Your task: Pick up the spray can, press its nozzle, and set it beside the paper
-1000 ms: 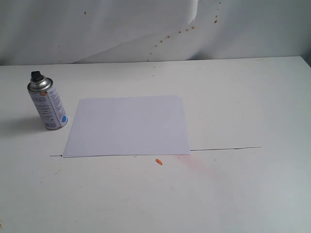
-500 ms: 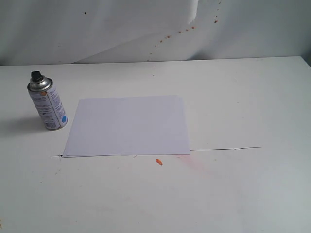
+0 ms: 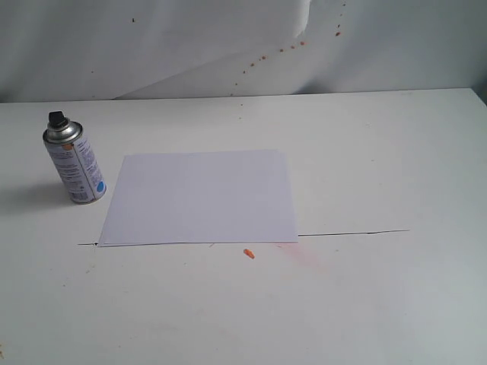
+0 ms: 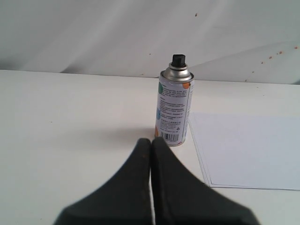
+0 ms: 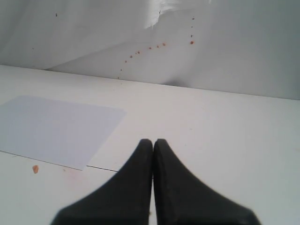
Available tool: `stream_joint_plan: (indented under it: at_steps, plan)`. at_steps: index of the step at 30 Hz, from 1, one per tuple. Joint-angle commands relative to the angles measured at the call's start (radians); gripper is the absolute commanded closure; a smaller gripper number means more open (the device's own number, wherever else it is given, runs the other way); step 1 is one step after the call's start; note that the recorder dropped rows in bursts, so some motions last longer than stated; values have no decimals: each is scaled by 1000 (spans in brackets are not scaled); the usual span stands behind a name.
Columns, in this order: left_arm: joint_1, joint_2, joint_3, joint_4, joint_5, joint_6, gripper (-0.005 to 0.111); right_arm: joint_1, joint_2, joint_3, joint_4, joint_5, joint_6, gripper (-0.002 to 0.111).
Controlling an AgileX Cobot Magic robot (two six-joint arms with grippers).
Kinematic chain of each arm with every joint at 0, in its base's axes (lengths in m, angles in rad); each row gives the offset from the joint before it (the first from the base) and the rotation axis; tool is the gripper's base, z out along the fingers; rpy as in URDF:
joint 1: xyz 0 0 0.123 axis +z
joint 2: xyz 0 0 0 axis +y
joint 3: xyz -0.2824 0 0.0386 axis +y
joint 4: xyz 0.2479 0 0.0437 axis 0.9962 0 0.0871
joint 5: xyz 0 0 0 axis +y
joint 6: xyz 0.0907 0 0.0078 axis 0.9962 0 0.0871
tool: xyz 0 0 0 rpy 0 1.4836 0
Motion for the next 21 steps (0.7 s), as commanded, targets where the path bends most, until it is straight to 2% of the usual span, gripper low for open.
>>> stream_joint_plan:
  at_steps: [1,11,16,21]
  plan:
    - [-3,-4,5,0,-11,2,107,-7,-9,3,-11,12,8,108]
    - [-3,-4,5,0,-11,2,107,-7,-9,3,-19,78,22,108]
    - [-3,-4,5,0,-11,4,107,-7,-9,3,-151,109,167,108]
    - [-3,-4,5,0,-11,4,107,-7,-9,3,-155,109,174,108]
